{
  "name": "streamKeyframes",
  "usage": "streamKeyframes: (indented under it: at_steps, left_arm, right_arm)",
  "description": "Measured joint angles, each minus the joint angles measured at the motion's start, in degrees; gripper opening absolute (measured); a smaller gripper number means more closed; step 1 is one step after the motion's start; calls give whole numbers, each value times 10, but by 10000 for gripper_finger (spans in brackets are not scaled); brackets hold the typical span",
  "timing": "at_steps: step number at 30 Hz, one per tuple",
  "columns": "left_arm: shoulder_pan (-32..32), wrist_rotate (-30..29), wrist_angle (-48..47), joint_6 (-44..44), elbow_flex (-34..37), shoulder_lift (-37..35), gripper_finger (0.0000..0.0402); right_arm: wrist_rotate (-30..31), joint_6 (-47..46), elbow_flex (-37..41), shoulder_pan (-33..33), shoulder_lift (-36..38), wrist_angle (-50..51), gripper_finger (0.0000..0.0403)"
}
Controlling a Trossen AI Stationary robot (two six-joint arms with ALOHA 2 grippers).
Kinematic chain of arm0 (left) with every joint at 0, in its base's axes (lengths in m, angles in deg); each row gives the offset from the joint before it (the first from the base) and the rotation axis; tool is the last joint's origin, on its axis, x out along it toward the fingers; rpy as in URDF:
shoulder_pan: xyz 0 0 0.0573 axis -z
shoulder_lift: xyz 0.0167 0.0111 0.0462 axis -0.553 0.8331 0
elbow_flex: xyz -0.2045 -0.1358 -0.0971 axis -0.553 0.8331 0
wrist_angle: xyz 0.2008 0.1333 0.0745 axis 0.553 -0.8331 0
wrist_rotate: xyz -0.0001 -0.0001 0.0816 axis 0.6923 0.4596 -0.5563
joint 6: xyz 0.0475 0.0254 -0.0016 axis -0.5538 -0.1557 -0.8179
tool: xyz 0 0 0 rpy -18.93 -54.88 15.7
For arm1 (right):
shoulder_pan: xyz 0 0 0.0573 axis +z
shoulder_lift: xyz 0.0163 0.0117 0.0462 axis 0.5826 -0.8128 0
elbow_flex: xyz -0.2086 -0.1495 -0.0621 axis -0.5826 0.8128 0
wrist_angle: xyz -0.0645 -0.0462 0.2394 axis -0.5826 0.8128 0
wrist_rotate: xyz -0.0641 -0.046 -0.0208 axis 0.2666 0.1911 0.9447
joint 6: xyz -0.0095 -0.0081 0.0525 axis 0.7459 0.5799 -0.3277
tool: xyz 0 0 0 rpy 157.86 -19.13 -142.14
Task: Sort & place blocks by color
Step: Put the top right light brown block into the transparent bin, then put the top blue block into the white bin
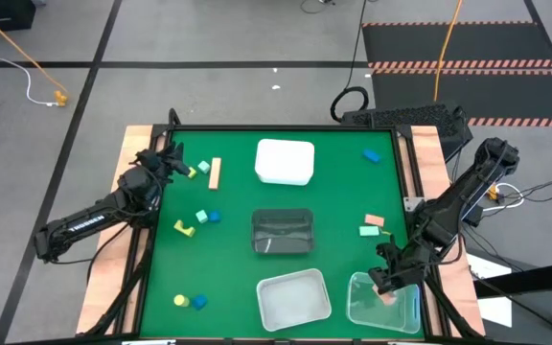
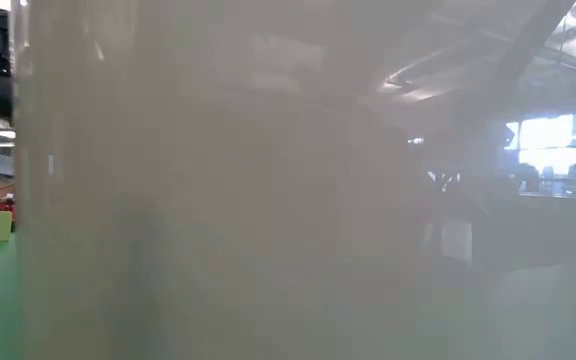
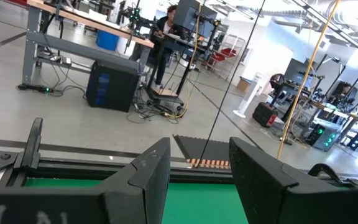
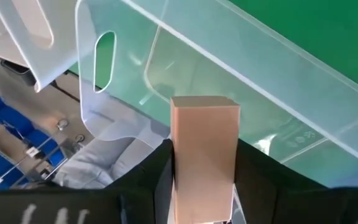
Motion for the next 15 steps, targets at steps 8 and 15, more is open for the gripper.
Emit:
streamKeyframes:
  at_steps: [8,15]
  left_arm:
    - [0,0,0,0,0,0,163]
    - [0,0,0,0,0,0,163]
  right_arm:
    - [0,17,0,0,0,0,187]
    - [0,52,1,0,0,-45,229]
